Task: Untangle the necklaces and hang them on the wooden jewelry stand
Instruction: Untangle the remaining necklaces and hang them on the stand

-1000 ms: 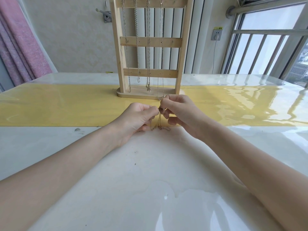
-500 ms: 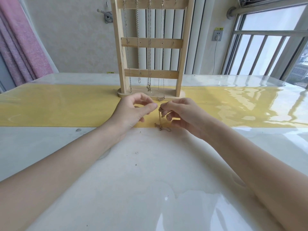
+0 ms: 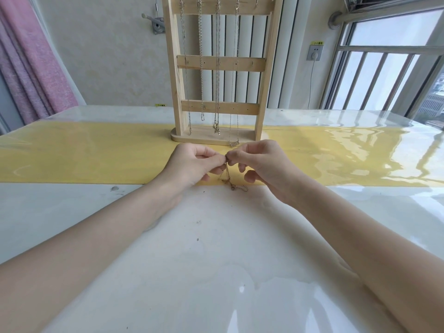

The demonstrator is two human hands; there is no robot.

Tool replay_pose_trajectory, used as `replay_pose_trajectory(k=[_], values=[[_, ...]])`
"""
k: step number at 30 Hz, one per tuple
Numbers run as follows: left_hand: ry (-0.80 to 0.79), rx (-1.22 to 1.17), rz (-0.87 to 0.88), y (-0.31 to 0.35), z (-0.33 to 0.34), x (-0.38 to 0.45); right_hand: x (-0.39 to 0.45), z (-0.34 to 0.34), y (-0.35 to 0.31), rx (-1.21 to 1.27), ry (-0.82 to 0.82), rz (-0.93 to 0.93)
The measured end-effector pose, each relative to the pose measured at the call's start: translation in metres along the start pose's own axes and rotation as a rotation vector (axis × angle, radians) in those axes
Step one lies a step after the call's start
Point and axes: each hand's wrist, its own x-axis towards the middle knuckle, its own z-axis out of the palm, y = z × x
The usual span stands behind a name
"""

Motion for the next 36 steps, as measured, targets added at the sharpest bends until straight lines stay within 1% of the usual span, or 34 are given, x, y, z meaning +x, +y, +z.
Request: replay_pose_trajectory(k=[4, 7, 9, 13, 18, 23, 27, 30, 33, 36], values=[[-0.054, -0.076, -0.110, 0.0001, -0.0010, -0.0003, -0.0018, 0.0005, 0.0001, 0.004, -0.015, -0.019], [-0.088, -0.240, -0.179, 0.0027, -0.0013, -0.0007, -0.0016, 0.0001, -0.0006, 0.037, 0.010, -0.063], [-0.090, -0.302, -0.201, 0.0035, -0.0014, -0.0010, -0.0011, 0.0003, -0.0002, 0.034, 0.021, -0.076], [-0.104, -0.275, -0.221, 0.0030, -0.0018, -0.0026, -0.0011, 0.0021, 0.0014, 0.005, 0.014, -0.068], [-0.072, -0.240, -0.186, 0.0042, 0.0003, -0.0019, 0.0001, 0.0015, 0.0010, -0.018, -0.012, -0.030], [-0.072, -0.371, -0.211, 0.0061, 0.0041, -0.0023, -0.0010, 0.0001, -0.0021, 0.044, -0.141, 0.029], [-0.062, -0.452, -0.223, 0.0087, 0.0056, -0.0016, -0.0013, 0.0006, -0.0030, 0.101, -0.132, 0.001], [-0.033, -0.441, -0.241, 0.0083, 0.0047, -0.0015, -0.0005, 0.0005, -0.0010, 0.046, -0.052, -0.032], [0.027, -0.343, -0.221, 0.0055, 0.0010, -0.0008, 0.0003, -0.0020, 0.0004, 0.017, 0.054, -0.083], [0.045, -0.240, -0.157, 0.0037, 0.0011, -0.0010, 0.0007, -0.0008, -0.0001, 0.003, 0.028, -0.132]])
